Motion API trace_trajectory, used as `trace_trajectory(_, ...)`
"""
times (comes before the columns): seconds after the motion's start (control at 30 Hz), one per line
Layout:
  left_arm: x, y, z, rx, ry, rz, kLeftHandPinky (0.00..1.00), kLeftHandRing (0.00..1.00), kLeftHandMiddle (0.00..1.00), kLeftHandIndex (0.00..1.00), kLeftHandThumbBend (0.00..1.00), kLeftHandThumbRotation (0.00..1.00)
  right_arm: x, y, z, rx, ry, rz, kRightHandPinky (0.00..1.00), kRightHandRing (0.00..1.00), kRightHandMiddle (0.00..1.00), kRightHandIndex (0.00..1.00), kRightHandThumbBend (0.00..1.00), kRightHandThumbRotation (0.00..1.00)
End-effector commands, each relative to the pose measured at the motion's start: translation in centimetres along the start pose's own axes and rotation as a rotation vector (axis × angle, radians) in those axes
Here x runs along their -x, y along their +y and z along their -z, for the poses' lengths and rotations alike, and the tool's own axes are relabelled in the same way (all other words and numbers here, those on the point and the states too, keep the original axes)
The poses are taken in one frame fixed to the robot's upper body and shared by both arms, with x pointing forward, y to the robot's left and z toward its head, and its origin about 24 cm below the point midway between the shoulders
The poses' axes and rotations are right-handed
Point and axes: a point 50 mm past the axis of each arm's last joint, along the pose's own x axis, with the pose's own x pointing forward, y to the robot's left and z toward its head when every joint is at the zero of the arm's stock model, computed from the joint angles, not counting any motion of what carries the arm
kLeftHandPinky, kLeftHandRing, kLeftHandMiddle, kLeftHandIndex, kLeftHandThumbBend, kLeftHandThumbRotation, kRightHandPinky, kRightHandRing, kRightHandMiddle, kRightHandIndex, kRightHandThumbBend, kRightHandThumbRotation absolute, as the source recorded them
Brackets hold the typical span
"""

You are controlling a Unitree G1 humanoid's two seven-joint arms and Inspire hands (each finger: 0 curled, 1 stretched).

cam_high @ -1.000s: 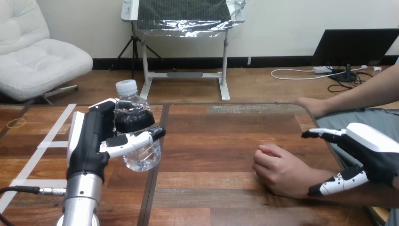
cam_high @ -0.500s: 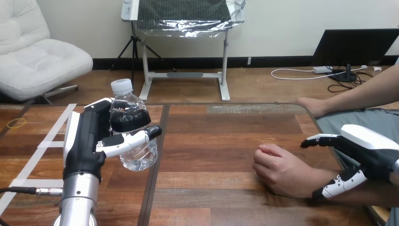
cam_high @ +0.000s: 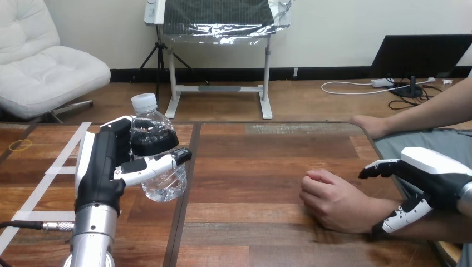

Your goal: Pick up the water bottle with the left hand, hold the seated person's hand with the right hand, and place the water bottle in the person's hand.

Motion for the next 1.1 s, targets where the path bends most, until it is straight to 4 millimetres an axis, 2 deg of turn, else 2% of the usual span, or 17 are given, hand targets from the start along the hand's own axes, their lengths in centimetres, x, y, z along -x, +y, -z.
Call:
trace_trajectory(0.0,-0.9,0.6,-2.8,0.012,-0.141,-0.020,0.26,0.33,0.39,0.42,0.63,0.00,-0.8,0.4,0.3,-0.012,0.056,-0.008,0.79,0.83,0.84,0.81,1.00,0.27)
trace_trajectory(0.47,-0.8,0.7,-2.9,0.025,-0.118,-0.029,0.26,0.34,0.39,0.42,0.63,0.00,-1.7,1.2,0.4,-0.002,0.101,-0.037,0.70,0.80,0.81,0.79,1.00,0.28)
trace_trajectory(1.07,-0.6,0.8,-3.0,0.037,-0.114,-0.036,0.27,0.35,0.40,0.43,0.62,0.00,-2.3,1.6,0.5,-0.010,0.156,-0.086,0.63,0.78,0.79,0.78,1.00,0.26)
